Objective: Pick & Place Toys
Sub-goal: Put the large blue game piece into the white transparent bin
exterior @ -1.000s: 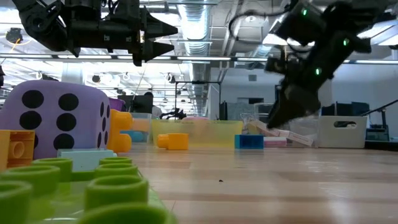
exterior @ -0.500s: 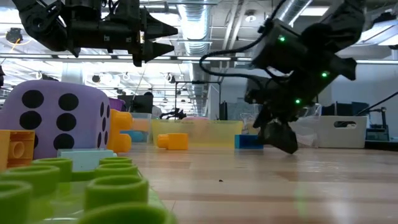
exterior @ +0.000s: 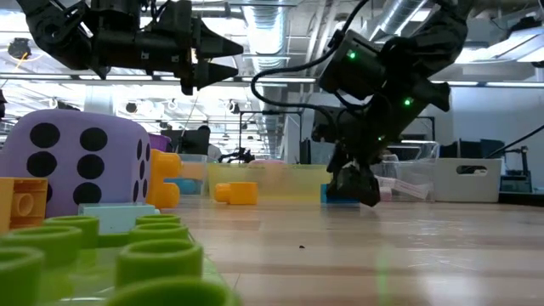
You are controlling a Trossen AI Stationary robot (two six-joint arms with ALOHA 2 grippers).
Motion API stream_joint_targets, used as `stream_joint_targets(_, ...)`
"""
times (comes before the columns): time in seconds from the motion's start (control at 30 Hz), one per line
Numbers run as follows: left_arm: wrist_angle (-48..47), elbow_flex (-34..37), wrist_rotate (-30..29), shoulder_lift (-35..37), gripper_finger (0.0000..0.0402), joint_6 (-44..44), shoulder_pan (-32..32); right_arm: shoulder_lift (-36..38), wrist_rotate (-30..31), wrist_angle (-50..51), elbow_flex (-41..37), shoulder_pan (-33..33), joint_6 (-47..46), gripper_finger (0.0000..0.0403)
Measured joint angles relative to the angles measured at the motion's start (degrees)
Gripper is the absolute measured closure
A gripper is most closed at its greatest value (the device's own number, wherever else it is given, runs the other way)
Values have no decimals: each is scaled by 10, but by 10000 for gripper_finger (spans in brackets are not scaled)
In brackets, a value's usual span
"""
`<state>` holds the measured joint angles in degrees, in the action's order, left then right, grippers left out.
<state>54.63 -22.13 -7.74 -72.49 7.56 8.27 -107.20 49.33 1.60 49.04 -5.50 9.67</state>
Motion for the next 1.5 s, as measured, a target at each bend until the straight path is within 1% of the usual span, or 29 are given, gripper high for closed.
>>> stream_joint_targets(0.13, -3, 0, 0, 0, 92, 0, 0, 0, -29, 9, 0, 11, 15, 155)
stream_joint_targets(0.3, -5, 0, -2, 0, 92, 0, 0, 1, -29, 9, 0, 15, 41, 155)
stream_joint_targets(0.5, -6, 0, -2, 0, 92, 0, 0, 1, -29, 13, 1, 29, 46, 155)
stream_joint_targets(0.8, -6, 0, -2, 0, 92, 0, 0, 1, -29, 14, 1, 34, 118, 155)
stream_joint_targets(1.07, -7, 0, -2, 0, 92, 0, 0, 1, -28, 14, 1, 34, 119, 155)
stream_joint_targets(1.13, -7, 0, -2, 0, 92, 0, 0, 1, -28, 14, 1, 34, 118, 161)
stream_joint_targets(1.2, -6, 0, -2, 0, 92, 0, 0, 1, -27, 14, 1, 34, 115, 179)
stream_joint_targets(1.3, -7, 0, -1, 0, 92, 0, 0, 1, -27, 14, 1, 34, 113, 229)
stream_joint_targets(1.43, -7, 0, 1, 0, 92, 0, 0, 1, -27, 13, 1, 34, 113, 327)
stream_joint_targets(1.5, -7, 0, 1, 0, 92, 0, 0, 3, -14, 9, 1, 32, 106, 376)
